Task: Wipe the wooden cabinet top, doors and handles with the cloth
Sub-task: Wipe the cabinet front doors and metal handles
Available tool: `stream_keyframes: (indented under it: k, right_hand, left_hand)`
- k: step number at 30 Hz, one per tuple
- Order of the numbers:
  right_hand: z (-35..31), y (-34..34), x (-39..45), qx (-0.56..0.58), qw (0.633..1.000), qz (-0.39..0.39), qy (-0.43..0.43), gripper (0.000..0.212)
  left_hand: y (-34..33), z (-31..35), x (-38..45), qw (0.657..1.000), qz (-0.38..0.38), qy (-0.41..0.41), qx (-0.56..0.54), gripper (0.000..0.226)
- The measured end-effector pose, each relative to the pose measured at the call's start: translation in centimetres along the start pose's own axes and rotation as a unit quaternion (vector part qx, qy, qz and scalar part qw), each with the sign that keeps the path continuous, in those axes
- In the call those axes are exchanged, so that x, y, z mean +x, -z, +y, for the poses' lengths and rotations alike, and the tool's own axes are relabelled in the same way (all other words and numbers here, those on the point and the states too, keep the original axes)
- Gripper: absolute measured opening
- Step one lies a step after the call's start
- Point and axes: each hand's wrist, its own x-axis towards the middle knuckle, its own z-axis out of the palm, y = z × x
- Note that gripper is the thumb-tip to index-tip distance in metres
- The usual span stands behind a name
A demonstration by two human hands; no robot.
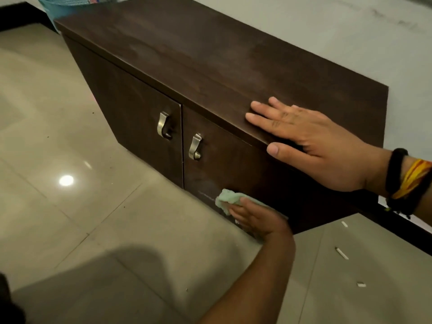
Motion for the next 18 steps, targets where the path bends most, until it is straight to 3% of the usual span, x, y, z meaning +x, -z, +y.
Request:
stream_keyframes:
  k: [9,11,13,18]
  right_hand:
    - [0.1,0.0,-0.1,0.008,1.000,0.002,-0.002,0.059]
    - [0.1,0.1,-0.1,0.011,1.000,0.000,-0.002,0.059]
    - [0.1,0.1,0.0,0.015,1.000,-0.001,-0.002,0.058]
    - [0.0,0.1,0.0,0.016,1.000,0.005,-0.001,0.058]
  left_hand:
    - [1.1,0.8,12.2,0.985,0.074,0.141,-0.073,0.054]
    - [1.3,3.4,14.4,0.985,0.081,0.124,-0.089,0.057]
    - [1.6,6.4,14.9,0.993,0.056,0.057,-0.082,0.060]
    - [1.1,8.5,9.3,0.998,0.010,-0.044,-0.035,0.058]
